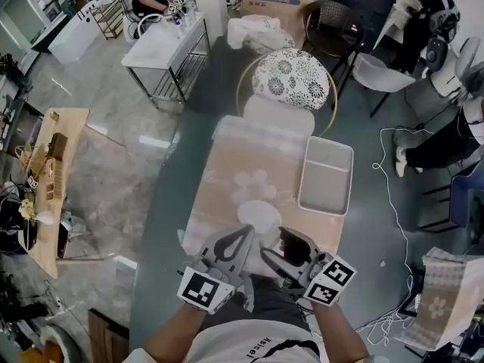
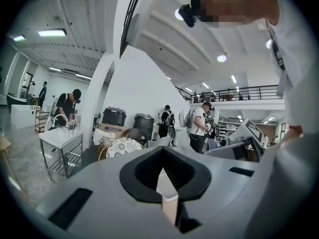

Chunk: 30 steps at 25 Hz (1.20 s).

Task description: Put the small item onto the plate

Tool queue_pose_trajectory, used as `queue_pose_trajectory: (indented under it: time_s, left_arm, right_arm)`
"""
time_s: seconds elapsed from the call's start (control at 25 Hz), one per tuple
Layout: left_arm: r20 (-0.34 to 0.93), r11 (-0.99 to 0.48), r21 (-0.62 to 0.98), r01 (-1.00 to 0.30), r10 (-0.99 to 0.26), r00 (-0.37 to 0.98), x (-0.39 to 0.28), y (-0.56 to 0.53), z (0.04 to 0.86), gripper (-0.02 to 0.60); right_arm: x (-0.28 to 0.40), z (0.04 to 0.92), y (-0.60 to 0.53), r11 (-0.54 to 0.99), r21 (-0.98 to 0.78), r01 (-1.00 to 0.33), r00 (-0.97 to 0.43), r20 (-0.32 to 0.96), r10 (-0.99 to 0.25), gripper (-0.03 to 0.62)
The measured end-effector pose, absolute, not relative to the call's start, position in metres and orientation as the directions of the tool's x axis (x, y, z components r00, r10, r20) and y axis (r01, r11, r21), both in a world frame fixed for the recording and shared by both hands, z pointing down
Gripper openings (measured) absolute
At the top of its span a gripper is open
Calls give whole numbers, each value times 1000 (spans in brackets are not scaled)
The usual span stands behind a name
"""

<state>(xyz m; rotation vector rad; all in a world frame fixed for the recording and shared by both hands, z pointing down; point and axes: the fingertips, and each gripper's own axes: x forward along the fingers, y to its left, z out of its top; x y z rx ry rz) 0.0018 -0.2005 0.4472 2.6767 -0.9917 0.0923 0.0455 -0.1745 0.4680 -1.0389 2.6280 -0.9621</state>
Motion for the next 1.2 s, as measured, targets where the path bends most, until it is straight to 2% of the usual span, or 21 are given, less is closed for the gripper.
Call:
queue_pose_trajectory:
  time_s: [0.36,1.2]
  left_arm:
    - [214,-687,269,-675,-640,738,4,-237,507,5]
    - [280,-699,332,-633,-568,774,15,-236,634,5]
  right_arm:
    - [52,549,-207,515,-606,-606,-746,208,-633,282]
    - [68,711,-207,380,-562,-734,-653,434,-620,282]
